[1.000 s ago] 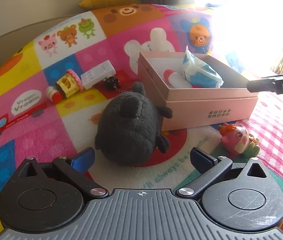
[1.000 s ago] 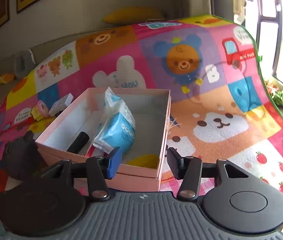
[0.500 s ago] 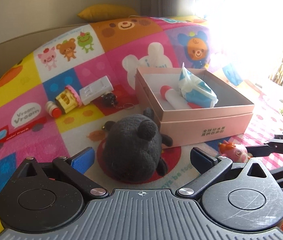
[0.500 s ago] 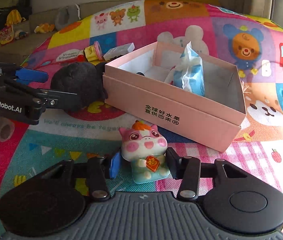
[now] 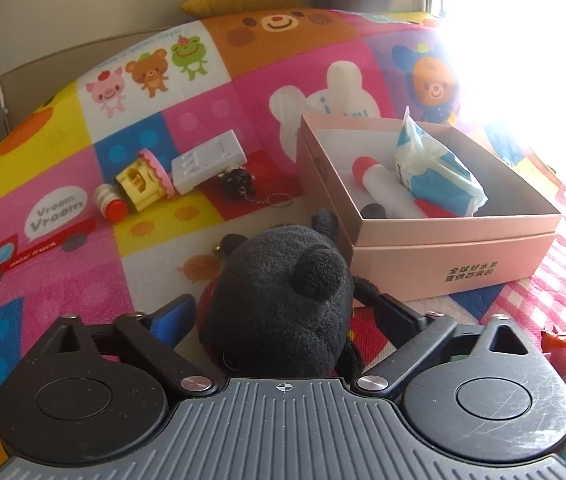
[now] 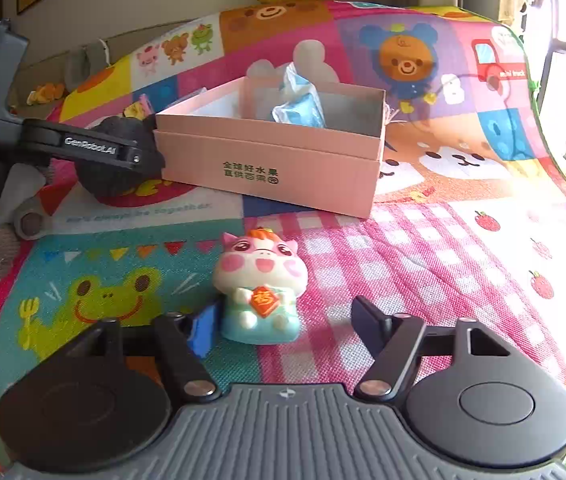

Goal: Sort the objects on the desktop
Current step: 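Lift the black plush with the left tool while the right tool holds the cat figurine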

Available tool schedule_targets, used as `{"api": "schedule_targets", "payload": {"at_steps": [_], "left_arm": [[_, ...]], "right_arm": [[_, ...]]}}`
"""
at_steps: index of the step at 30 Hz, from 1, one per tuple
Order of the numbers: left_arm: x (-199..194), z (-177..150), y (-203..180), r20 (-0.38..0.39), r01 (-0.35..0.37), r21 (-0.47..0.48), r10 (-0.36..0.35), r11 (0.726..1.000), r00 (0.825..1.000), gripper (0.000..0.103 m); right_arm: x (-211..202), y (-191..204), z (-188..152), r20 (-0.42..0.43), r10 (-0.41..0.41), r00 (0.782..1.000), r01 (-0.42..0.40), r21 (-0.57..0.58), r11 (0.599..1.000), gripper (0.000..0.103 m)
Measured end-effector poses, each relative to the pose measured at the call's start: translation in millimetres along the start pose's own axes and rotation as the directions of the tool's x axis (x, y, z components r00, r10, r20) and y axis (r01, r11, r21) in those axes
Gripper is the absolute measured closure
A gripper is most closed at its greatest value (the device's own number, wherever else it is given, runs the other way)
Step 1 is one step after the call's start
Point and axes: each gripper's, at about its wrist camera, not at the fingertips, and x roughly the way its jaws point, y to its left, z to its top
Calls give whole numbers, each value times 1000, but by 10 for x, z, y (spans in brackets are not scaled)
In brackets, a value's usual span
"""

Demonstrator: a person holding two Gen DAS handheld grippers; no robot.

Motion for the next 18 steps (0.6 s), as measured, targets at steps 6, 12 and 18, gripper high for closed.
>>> {"api": "schedule_targets", "payload": {"at_steps": [6, 12, 18], "left_arm": [[-140, -12, -15, 13, -26, 62, 25, 998, 1000, 31], [-653, -153, -320, 103, -111, 418, 75, 902, 992, 31], [-763, -446, -631, 53, -56, 587, 30, 808, 998, 27]], "right_arm": [[21, -111, 16, 3, 50, 999, -50, 65, 997, 2], [23, -161, 15, 13, 56, 998, -57, 102, 993, 0], [15, -179, 9, 19, 59, 998, -61, 116, 991, 0]]}}
